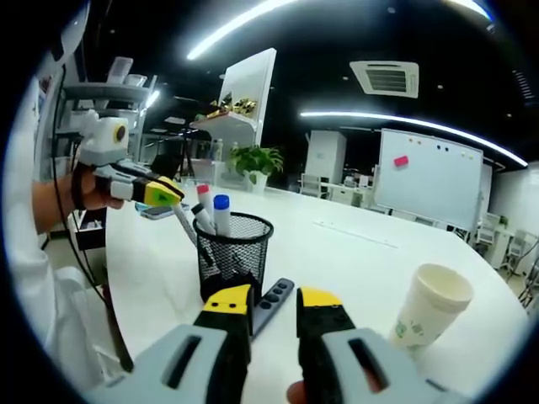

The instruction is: Place the scattered laser pointers and whiteboard markers into the pen holder and stack the scattered paper cups together

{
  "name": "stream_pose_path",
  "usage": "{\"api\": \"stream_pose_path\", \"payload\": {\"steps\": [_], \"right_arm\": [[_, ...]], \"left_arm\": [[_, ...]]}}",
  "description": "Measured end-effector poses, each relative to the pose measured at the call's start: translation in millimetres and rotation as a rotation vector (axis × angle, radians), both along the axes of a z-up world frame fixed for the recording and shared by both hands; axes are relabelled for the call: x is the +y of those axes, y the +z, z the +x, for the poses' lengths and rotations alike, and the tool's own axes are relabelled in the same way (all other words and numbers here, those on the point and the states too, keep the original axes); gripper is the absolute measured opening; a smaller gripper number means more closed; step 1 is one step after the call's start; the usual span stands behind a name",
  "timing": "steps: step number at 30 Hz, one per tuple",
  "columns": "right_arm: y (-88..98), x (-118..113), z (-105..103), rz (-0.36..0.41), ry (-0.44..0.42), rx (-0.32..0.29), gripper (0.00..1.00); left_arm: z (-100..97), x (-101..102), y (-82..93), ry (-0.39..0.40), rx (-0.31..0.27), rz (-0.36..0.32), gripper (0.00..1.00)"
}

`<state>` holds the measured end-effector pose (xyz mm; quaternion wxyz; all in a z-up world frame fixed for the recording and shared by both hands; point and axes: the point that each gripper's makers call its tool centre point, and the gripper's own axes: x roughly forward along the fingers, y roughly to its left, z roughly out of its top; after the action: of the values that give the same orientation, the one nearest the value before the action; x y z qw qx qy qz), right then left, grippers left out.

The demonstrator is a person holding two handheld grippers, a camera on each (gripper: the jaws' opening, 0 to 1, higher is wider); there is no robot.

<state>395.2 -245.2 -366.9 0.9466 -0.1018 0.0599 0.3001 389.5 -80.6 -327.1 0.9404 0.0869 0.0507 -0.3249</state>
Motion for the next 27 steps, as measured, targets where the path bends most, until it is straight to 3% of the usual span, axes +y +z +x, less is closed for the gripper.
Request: {"api": "stream_pose_path", "payload": {"steps": [27], "right_arm": [[0.3, -2, 2, -0.001, 0.001, -0.001, 0.20]], "left_arm": [[10.8, -1, 9.3, -0.010, -0.030, 0.020, 0.11]]}}
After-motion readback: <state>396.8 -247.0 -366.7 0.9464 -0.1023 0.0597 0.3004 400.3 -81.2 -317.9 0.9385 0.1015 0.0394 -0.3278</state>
